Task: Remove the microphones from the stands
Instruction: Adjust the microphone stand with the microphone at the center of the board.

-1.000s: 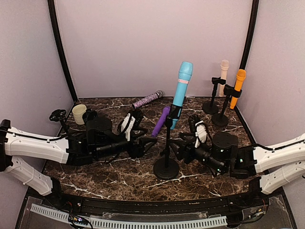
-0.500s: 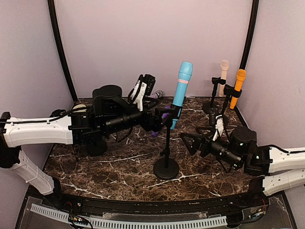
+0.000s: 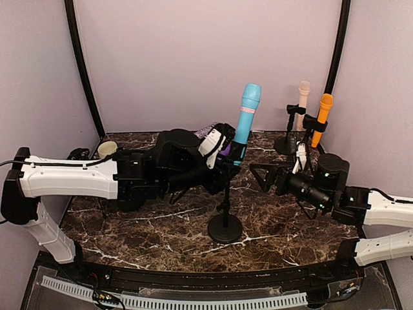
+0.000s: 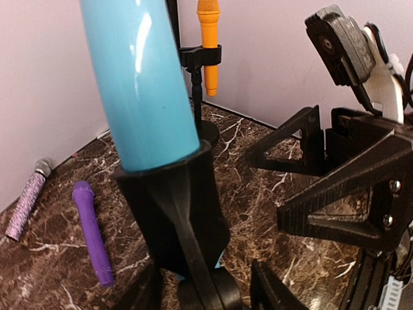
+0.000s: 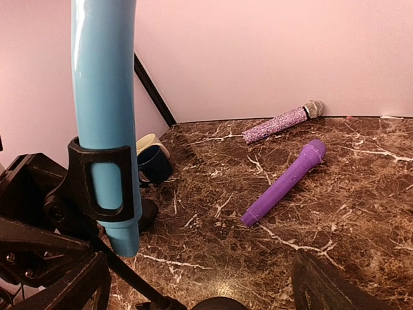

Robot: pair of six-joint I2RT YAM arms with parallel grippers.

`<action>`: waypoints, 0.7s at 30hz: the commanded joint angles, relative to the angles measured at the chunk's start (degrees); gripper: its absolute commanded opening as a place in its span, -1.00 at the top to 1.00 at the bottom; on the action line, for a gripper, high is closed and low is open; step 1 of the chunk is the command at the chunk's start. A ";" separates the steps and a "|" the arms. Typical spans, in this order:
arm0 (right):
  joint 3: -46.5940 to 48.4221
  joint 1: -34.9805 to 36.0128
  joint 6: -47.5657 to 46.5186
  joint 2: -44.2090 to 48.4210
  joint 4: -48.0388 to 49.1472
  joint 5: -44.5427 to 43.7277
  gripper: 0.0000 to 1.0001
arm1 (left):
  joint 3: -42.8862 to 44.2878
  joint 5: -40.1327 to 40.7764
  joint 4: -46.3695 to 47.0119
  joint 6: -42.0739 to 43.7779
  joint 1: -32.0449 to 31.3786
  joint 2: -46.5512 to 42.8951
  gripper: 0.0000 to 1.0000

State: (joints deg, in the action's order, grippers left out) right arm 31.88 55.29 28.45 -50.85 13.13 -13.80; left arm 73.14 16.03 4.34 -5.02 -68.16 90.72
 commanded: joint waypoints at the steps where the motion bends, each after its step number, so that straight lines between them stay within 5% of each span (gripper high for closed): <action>1: 2.34 -0.92 1.81 -1.15 0.32 2.48 -0.97 | -0.03 3.18 -0.06 1.96 -1.12 -1.75 0.20; 10: 4.50 -1.32 4.96 0.20 0.27 2.35 -0.97 | -7.08 0.94 5.11 2.16 -1.53 -3.88 0.69; 21: 4.06 -1.37 6.31 2.23 7.40 8.02 -0.97 | -16.19 -3.45 10.86 2.10 -1.62 -5.47 0.70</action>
State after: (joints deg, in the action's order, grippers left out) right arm 34.59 54.35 33.80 -48.07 15.57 -8.19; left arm 60.03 15.35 13.13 -3.62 -69.65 88.01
